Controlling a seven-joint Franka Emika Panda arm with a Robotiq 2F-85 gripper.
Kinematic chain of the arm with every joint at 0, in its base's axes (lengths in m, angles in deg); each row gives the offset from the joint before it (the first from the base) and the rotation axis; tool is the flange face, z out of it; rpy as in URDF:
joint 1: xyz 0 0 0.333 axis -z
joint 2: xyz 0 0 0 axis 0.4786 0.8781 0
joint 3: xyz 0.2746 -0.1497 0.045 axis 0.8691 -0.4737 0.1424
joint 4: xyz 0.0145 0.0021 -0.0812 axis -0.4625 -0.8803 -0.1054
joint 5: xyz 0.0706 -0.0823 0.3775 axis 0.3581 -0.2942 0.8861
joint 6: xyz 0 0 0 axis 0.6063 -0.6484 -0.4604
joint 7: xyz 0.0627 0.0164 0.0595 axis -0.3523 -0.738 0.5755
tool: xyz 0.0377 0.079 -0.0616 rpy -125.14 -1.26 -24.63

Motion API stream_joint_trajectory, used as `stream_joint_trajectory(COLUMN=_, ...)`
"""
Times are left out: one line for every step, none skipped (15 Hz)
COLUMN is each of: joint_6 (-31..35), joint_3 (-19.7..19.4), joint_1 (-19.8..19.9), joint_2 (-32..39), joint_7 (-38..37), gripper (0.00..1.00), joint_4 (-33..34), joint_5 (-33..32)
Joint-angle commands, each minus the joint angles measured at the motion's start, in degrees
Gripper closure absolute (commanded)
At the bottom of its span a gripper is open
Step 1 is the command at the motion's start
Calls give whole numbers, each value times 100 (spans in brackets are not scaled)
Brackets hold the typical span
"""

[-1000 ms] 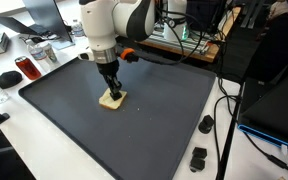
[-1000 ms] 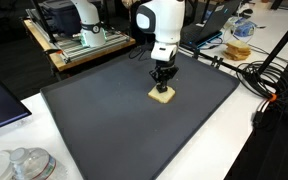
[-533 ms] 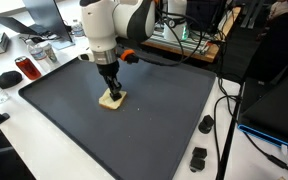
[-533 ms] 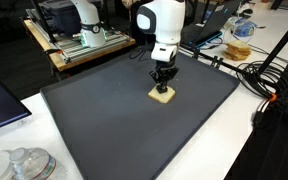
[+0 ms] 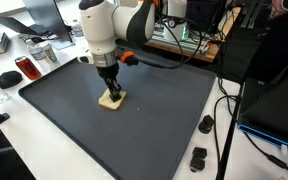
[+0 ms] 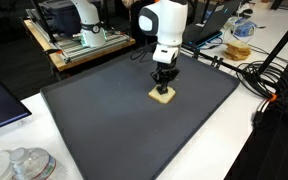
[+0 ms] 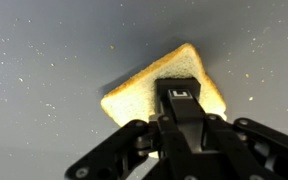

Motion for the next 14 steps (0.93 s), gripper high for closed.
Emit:
stream_joint_trajectory(joint_6=106, joint_3=125, joint_1=81, joint_2=620, joint_7=-32, gripper=95, joint_4=312, joint_5=222)
stream_joint_trajectory(joint_6=124, joint_3=129, joint_1=103, joint_2=638, joint_7=-43, gripper=95, joint_4=312, joint_5=257)
stream_joint_trajectory(joint_6=132, joint_3=148, joint_1=140, joint_2=643, joint_7=-32, gripper=95, joint_4=302, joint_5=314)
stream_joint_trajectory(joint_6=153, joint_3=150, joint_1=159, joint_2=649, joint_7=-42, gripper=95, joint_4=292, joint_5=359)
stream_joint_trajectory(joint_6=173, joint_3=158, joint_1=181, joint_2=652, joint_7=-40, gripper=95, joint_4=276, joint_5=416)
stream_joint_trajectory(joint_6=176, joint_3=169, joint_1=199, joint_2=657, joint_7=-32, gripper=95, joint_4=270, joint_5=466)
stream_joint_trajectory(joint_6=219, joint_3=153, joint_1=187, joint_2=670, joint_7=-66, gripper=95, joint_4=260, joint_5=492)
stream_joint_trajectory(joint_6=238, joint_3=141, joint_1=176, joint_2=675, joint_7=-91, gripper=95, joint_4=257, joint_5=509)
stream_joint_trajectory(joint_6=284, joint_3=70, joint_1=100, joint_2=683, joint_7=-191, gripper=95, joint_4=248, joint_5=455)
stream_joint_trajectory(joint_6=269, joint_3=91, joint_1=111, joint_2=677, joint_7=-183, gripper=95, joint_4=246, joint_5=468)
stream_joint_trajectory(joint_6=290, joint_3=69, joint_1=82, joint_2=682, joint_7=-225, gripper=95, joint_4=245, joint_5=438)
stream_joint_trajectory(joint_6=294, joint_3=70, joint_1=77, joint_2=682, joint_7=-226, gripper=95, joint_4=247, joint_5=427)
stream_joint_trajectory(joint_6=290, joint_3=78, joint_1=80, joint_2=682, joint_7=-220, gripper=95, joint_4=250, joint_5=429)
stream_joint_trajectory(joint_6=294, joint_3=74, joint_1=75, joint_2=684, joint_7=-228, gripper=95, joint_4=253, joint_5=425)
